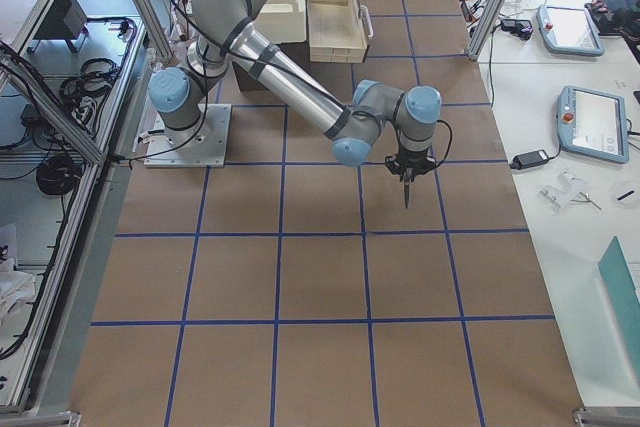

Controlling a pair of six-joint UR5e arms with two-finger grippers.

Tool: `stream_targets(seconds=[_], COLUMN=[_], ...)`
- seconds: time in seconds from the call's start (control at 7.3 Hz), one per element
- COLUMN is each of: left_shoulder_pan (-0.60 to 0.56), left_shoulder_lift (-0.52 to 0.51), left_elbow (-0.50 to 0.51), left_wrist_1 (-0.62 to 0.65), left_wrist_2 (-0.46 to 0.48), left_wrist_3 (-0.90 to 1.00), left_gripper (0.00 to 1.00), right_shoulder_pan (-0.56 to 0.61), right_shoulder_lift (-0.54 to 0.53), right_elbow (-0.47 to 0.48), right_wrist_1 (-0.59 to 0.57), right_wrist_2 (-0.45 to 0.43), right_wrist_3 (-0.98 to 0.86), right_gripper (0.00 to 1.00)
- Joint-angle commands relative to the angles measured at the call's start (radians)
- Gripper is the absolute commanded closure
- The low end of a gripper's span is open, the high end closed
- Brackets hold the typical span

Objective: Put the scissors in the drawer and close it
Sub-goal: 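Close the right gripper on the scissors and lift them, then carry the scissors with the right gripper over the open drawer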

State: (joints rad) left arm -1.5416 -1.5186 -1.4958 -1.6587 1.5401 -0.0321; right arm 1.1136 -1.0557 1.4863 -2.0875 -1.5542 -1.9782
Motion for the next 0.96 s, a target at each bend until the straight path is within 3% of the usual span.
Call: stream_targets(seconds=[0.0, 0.27, 0.55, 0.82], left_shoulder_pan=[0.000, 0.000, 0.000, 0.000], left_shoulder_lift=[0.000, 0.002, 0.006, 0.009], left_elbow=[-0.001, 0.000, 0.000, 0.000], left_wrist_1=[0.000, 0.000, -0.001, 0.000], left_wrist_2=[0.002, 0.002, 0.003, 0.003], left_wrist_3=[0.000, 0.000, 0.001, 0.001], left_gripper=[0.00, 0.00, 0.00, 0.00], right_shoulder_pan=[0.116, 0.263, 0.490, 0.651], right_shoulder_lift=[-0.136, -0.210, -0.219, -0.218], right_elbow=[-0.005, -0.003, -0.006, -0.005], right_wrist_1=[0.175, 0.297, 0.291, 0.296], right_wrist_2=[-0.006, -0.006, -0.073, -0.061], right_wrist_3=[0.083, 0.172, 0.233, 0.388], right_gripper=[1.00, 1.00, 1.00, 1.00])
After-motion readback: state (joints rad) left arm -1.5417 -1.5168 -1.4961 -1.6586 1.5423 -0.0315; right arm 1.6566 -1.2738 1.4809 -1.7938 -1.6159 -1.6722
